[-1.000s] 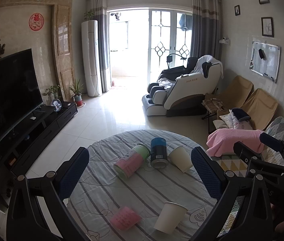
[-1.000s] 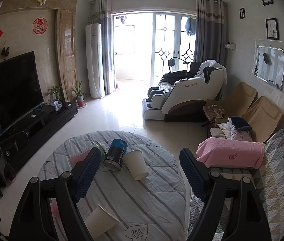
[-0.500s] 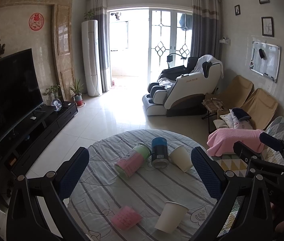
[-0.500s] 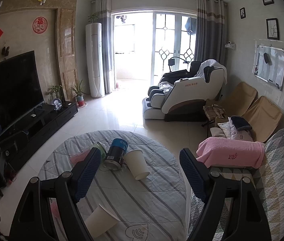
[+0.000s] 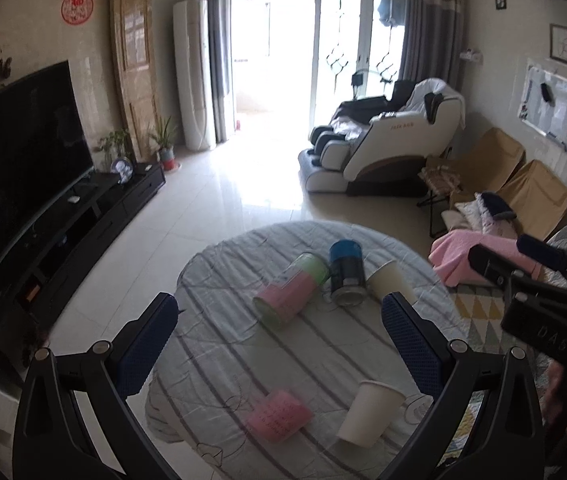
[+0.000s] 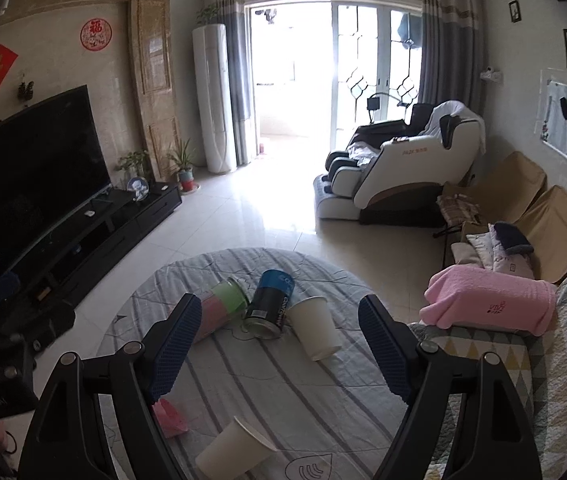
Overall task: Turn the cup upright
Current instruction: 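Move the right tool toward the pink-and-green can lying on its side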
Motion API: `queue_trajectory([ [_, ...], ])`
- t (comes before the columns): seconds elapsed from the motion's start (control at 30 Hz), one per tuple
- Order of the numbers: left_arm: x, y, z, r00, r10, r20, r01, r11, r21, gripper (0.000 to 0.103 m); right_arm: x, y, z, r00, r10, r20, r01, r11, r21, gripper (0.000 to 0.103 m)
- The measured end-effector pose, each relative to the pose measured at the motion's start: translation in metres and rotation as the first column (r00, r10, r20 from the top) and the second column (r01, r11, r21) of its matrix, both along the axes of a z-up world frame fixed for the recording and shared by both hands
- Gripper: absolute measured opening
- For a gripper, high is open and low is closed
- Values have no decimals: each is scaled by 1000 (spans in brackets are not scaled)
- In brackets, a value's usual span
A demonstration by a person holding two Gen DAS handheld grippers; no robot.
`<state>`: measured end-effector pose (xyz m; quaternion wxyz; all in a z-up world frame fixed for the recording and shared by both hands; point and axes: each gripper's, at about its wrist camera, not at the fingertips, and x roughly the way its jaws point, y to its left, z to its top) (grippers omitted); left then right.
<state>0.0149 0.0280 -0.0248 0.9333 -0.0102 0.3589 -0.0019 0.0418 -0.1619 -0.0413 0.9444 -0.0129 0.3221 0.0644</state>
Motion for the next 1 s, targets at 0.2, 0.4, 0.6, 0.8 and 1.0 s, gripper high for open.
queue_trajectory([
  [0.2, 22, 9, -25, 990, 15, -137, -13, 1000, 14, 103, 28, 13, -17, 989, 16, -146, -17, 1000, -5, 82],
  [0.4, 31, 12, -48, 973, 26, -228, -25, 1000, 7, 103, 36, 13, -39, 964, -2, -265, -7, 999, -33, 82],
  [0.6, 39, 14, -66, 955, 18, -296, -17, 1000, 7, 103, 46, 11, -57, 933, -17, -359, 1, 999, -44, 82],
  [0.8, 48, 23, -76, 944, 11, -329, -13, 1000, -6, 103, 62, 22, -67, 916, -1, -402, -12, 999, -29, 82],
  [1.0, 56, 37, -82, 938, 3, -346, -10, 1000, -19, 103, 90, 44, -73, 895, 26, -446, -29, 1000, 1, 82],
])
